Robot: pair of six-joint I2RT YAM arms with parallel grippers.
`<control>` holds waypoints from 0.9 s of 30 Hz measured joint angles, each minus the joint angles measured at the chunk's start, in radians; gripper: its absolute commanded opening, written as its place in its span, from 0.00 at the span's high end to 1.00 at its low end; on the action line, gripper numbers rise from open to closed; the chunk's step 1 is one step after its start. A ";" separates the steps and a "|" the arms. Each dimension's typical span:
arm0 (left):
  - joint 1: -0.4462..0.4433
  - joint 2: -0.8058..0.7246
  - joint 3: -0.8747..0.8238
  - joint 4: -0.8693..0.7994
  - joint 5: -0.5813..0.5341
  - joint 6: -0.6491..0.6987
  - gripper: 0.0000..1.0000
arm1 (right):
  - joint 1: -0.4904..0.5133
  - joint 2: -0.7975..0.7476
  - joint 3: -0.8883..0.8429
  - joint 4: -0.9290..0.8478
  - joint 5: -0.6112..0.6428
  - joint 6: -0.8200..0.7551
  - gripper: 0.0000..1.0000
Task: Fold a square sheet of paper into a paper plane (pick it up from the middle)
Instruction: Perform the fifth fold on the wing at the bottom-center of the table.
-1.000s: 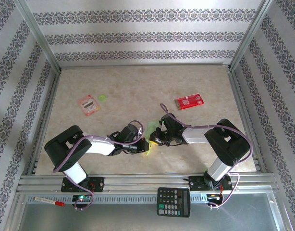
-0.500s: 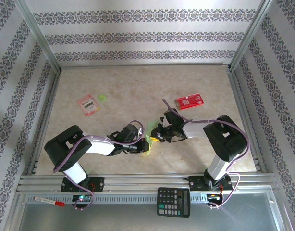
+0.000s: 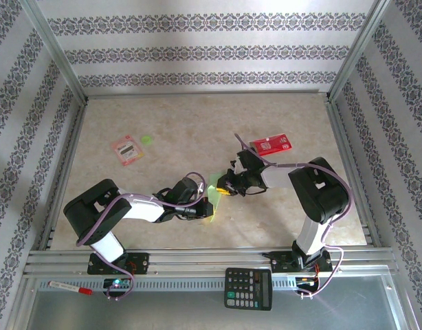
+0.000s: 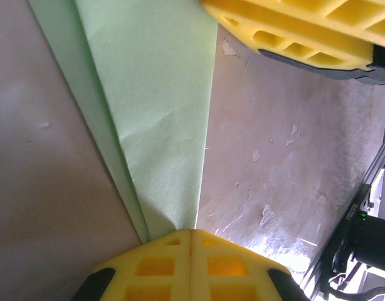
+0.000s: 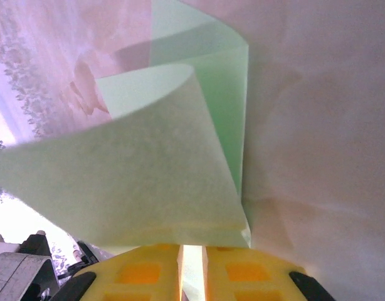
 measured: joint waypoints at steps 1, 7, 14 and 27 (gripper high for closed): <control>0.000 0.000 0.000 0.000 0.000 0.001 1.00 | 0.000 0.000 0.002 0.000 -0.001 -0.001 0.82; 0.000 0.002 0.003 -0.001 0.003 0.004 1.00 | -0.011 -0.011 0.004 -0.005 -0.017 -0.011 0.79; 0.000 0.002 0.005 -0.005 0.004 0.005 1.00 | -0.046 -0.063 0.015 -0.008 -0.016 -0.026 0.79; 0.000 0.002 0.019 -0.035 0.004 0.009 1.00 | -0.046 0.010 0.090 -0.007 -0.015 -0.043 0.82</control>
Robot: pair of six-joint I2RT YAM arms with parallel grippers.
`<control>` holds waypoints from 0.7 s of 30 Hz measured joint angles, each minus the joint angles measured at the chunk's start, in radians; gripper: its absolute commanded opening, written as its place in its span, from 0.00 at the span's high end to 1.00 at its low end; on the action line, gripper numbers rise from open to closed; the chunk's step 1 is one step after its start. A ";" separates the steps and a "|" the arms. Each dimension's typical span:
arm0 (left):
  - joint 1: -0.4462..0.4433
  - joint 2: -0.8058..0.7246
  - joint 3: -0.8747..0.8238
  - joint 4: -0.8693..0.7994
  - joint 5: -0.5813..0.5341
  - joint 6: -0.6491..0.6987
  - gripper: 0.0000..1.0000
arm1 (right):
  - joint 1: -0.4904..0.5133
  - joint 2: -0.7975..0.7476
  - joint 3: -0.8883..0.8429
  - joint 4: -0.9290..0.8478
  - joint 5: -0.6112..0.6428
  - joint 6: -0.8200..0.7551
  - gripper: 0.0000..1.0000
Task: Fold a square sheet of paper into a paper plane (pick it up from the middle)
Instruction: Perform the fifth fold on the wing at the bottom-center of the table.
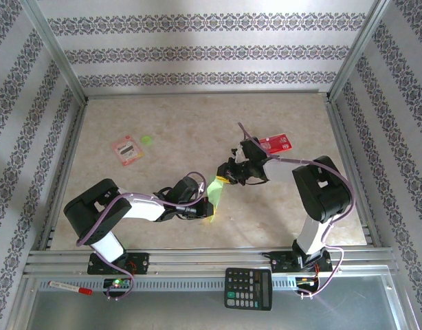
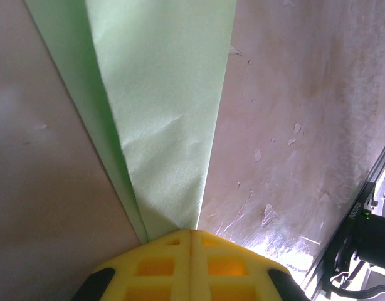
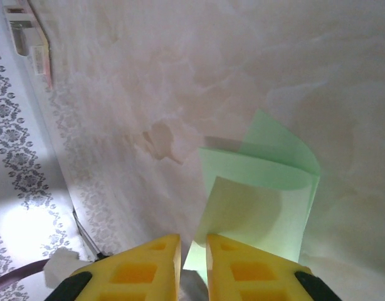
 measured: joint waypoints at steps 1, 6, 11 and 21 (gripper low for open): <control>0.000 0.000 0.001 -0.001 0.000 0.000 1.00 | 0.000 0.009 0.001 0.000 0.000 -0.002 0.82; 0.000 0.000 0.002 -0.004 0.000 0.003 1.00 | -0.016 0.069 0.014 0.000 0.002 -0.013 0.83; 0.000 0.000 0.002 -0.004 0.000 0.003 1.00 | -0.035 0.103 0.042 -0.006 -0.016 -0.017 0.83; 0.000 0.000 0.001 -0.004 0.000 0.003 1.00 | -0.068 0.136 0.096 -0.057 -0.037 -0.039 0.83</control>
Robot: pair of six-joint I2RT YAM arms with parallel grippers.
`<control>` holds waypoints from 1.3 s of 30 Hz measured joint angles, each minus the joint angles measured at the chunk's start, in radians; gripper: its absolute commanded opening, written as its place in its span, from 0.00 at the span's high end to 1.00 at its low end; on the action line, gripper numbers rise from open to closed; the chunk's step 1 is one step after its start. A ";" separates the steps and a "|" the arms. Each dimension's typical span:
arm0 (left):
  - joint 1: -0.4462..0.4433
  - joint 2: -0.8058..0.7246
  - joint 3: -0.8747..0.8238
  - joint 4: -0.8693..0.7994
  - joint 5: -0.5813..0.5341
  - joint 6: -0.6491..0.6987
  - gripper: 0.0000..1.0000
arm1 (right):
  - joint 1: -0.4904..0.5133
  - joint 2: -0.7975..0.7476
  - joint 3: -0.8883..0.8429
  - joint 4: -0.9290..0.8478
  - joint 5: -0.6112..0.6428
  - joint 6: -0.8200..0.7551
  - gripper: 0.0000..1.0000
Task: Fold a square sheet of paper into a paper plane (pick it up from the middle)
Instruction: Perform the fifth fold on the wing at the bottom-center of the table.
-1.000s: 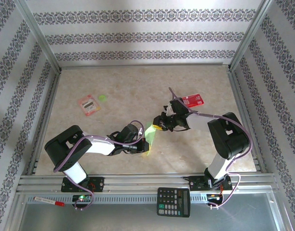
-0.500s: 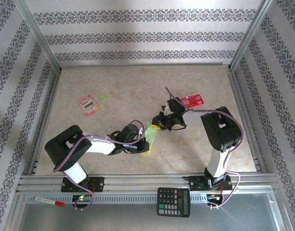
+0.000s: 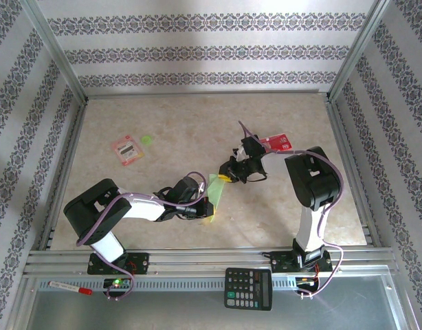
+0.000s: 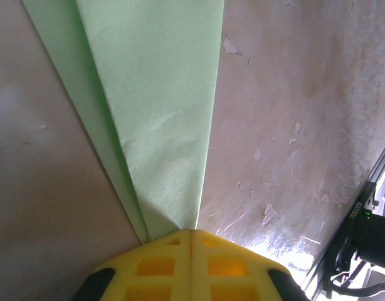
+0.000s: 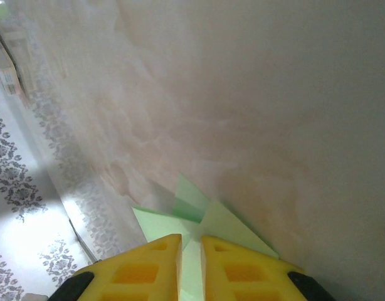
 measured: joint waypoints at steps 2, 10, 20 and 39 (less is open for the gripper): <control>0.000 0.000 0.000 0.000 0.000 0.000 1.00 | -0.018 0.001 0.009 -0.001 0.014 -0.009 0.83; 0.000 0.000 0.000 0.000 0.000 0.000 1.00 | -0.065 -0.063 0.021 -0.029 0.069 -0.042 0.82; 0.000 0.000 0.000 0.000 0.000 0.000 1.00 | 0.120 -0.305 -0.140 -0.008 0.088 -0.041 0.82; 0.000 0.000 0.002 -0.004 0.000 0.000 1.00 | 0.097 -0.109 -0.138 0.003 0.025 -0.046 0.83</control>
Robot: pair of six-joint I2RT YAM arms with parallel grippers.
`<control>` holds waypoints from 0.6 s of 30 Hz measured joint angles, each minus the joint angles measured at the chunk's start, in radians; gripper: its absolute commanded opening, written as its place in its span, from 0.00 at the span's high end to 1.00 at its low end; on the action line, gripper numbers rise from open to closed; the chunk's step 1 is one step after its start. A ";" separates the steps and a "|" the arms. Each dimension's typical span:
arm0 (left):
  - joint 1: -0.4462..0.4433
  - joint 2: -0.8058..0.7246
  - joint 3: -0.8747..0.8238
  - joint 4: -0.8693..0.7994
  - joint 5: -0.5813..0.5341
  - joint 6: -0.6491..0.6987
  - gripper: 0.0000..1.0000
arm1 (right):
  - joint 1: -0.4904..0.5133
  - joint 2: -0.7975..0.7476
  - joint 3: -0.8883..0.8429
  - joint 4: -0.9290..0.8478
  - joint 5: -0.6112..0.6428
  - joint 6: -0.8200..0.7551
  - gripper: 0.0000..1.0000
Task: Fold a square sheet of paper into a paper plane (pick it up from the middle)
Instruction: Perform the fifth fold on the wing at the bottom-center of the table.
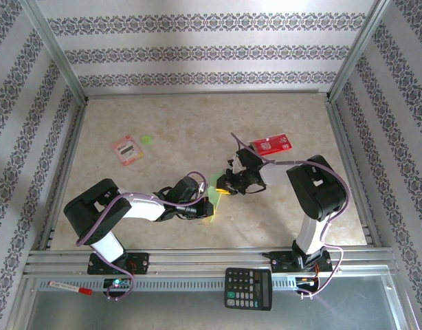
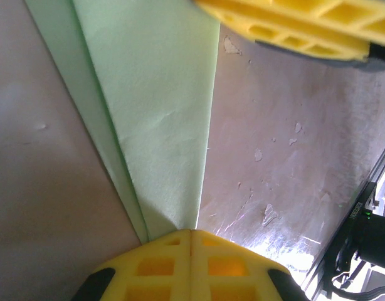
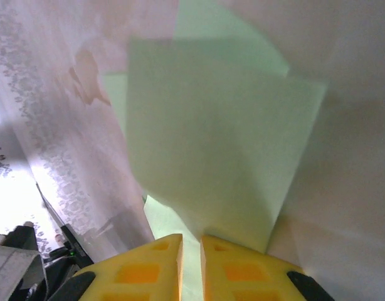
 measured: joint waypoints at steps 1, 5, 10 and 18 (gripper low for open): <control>0.000 0.000 0.000 0.000 0.000 0.000 1.00 | -0.011 0.006 0.009 -0.005 -0.003 -0.005 0.83; 0.000 0.000 0.000 0.000 0.000 0.001 1.00 | -0.061 0.042 0.057 -0.013 -0.005 -0.022 0.83; 0.000 0.000 0.000 0.000 0.000 0.002 1.00 | -0.098 0.079 0.107 -0.044 -0.033 -0.031 0.83; 0.000 0.000 0.000 0.000 0.001 0.011 1.00 | -0.171 0.137 0.212 -0.092 0.000 -0.056 0.84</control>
